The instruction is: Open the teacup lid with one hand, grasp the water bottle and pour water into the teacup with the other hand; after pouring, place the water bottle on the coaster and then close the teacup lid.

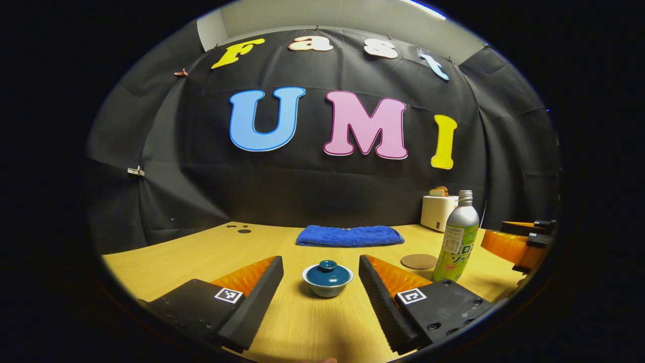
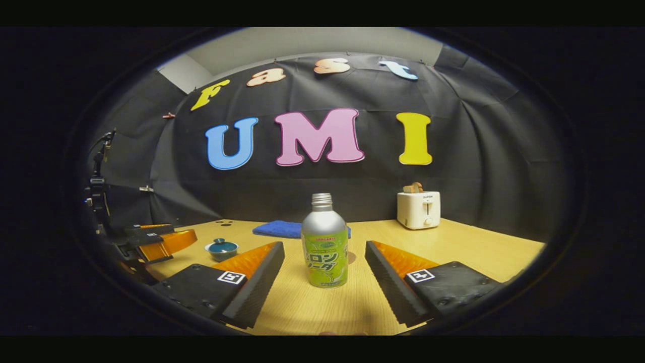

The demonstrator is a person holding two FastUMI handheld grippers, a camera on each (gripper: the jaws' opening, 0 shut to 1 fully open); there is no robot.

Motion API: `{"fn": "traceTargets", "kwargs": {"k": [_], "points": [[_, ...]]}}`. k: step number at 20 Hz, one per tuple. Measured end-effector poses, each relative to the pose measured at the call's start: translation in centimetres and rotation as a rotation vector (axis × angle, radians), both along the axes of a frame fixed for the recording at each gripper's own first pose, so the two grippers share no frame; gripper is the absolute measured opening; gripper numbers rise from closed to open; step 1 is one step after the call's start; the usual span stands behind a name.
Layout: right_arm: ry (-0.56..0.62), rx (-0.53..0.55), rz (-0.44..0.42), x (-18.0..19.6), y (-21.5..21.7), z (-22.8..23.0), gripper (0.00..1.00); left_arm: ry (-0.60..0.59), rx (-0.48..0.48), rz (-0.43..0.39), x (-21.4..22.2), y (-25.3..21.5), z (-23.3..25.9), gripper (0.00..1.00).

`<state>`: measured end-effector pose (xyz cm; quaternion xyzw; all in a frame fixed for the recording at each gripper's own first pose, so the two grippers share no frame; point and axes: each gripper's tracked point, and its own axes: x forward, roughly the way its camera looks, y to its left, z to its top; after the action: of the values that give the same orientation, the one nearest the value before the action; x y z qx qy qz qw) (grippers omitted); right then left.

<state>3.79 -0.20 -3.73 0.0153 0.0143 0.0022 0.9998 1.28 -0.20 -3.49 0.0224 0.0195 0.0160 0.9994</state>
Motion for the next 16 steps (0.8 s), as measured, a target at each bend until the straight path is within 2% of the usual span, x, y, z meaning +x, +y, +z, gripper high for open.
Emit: {"fn": "traceTargets", "kwargs": {"k": [1,2,3,7,11,14,16], "points": [[0.013,0.003,0.003,0.2,0.0,-0.3,0.99,-0.001,0.006,0.0,0.0,0.0,-0.1,0.95],[0.009,0.007,0.006,0.3,0.0,-0.3,0.95,-0.008,0.013,-0.001,0.0,-0.1,0.0,0.95],[0.004,0.009,0.005,0.5,-0.1,0.0,1.0,-0.011,0.019,-0.002,0.0,-0.2,0.0,0.95],[0.001,0.006,0.012,0.8,-0.2,-0.2,0.99,-0.025,0.04,-0.007,0.2,-0.3,0.3,0.95],[0.012,0.009,0.017,1.6,-0.7,0.1,0.99,-0.016,0.039,0.035,1.3,1.6,0.4,0.96],[0.006,0.002,0.018,2.2,-0.8,0.6,0.99,0.034,-0.006,0.034,3.2,2.1,-0.3,0.96],[0.008,0.002,0.018,2.5,-0.9,0.6,0.99,0.061,0.013,0.034,4.4,2.3,-0.7,0.96]]}}
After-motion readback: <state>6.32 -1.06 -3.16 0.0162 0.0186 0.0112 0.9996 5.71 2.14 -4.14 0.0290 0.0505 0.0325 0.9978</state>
